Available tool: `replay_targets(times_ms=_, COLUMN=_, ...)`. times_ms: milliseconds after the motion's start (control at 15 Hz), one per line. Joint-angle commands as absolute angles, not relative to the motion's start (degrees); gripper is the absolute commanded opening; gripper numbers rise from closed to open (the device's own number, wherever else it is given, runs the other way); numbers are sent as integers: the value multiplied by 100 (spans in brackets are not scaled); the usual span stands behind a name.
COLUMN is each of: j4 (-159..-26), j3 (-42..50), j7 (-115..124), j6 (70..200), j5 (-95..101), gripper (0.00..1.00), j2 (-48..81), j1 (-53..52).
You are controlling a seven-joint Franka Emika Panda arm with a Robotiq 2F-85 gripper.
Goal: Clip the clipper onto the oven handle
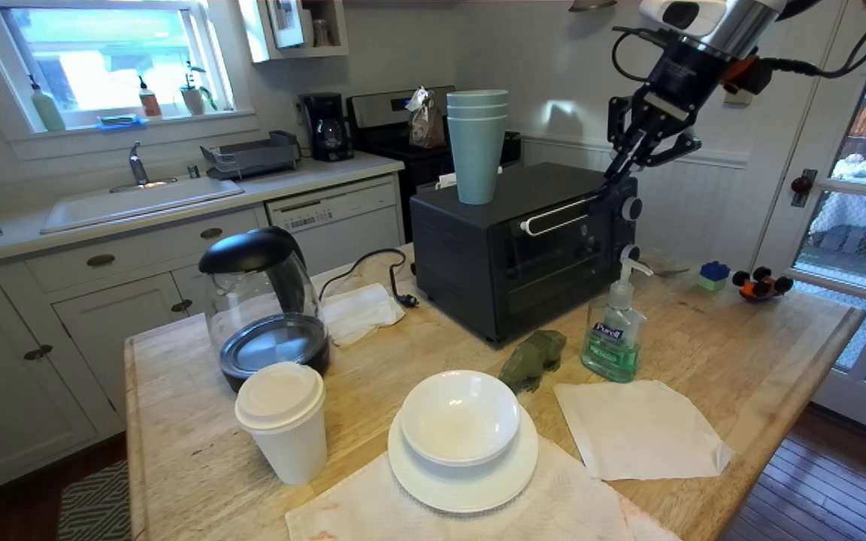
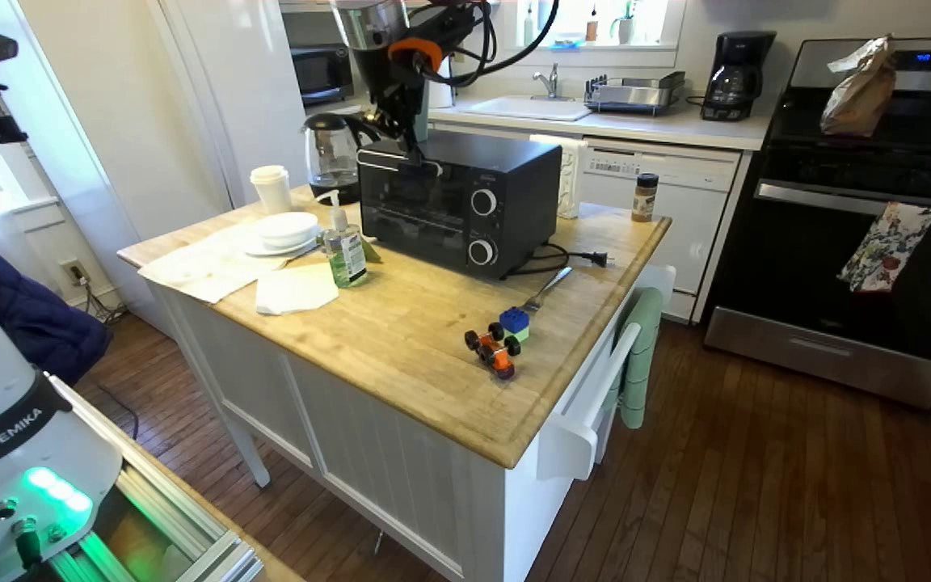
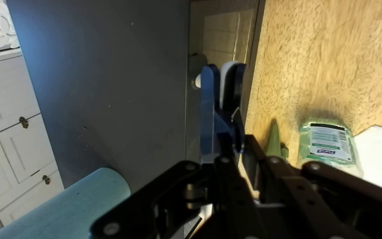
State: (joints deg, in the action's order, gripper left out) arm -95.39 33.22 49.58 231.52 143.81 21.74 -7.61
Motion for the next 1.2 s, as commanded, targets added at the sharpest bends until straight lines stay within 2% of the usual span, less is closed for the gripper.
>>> replay_targets(times_ms=0, j4=-9349, j3=3389, j7=5012, j6=23080, j5=14381, gripper=46, j2=2289, j1=-857)
replay_targets(times_ms=467, j4=-9392, j3=3346, j7=5179, j6=23011, j5=14327, gripper=95, j2=2105, j1=-912)
replay_targets(times_ms=533, j4=-9381, j3=2989, j7=5324, j6=23051, j5=14417, gripper=99, j2=2001, j1=-619)
replay_targets(times_ms=600, j4=-9394, j3=3349, j7=5402, j6=23089, j5=14374, gripper=100, j2=1988, j1=-927)
replay_targets(times_ms=800, j4=-9328, j3=3433, j7=5722, j6=23338, j5=14455, gripper=100, j2=1715, j1=-959)
replay_targets(times_ms=1133, j4=-9042, j3=5004, j7=6679, j6=23737, j5=14438, gripper=100, j2=1734, j1=-2006)
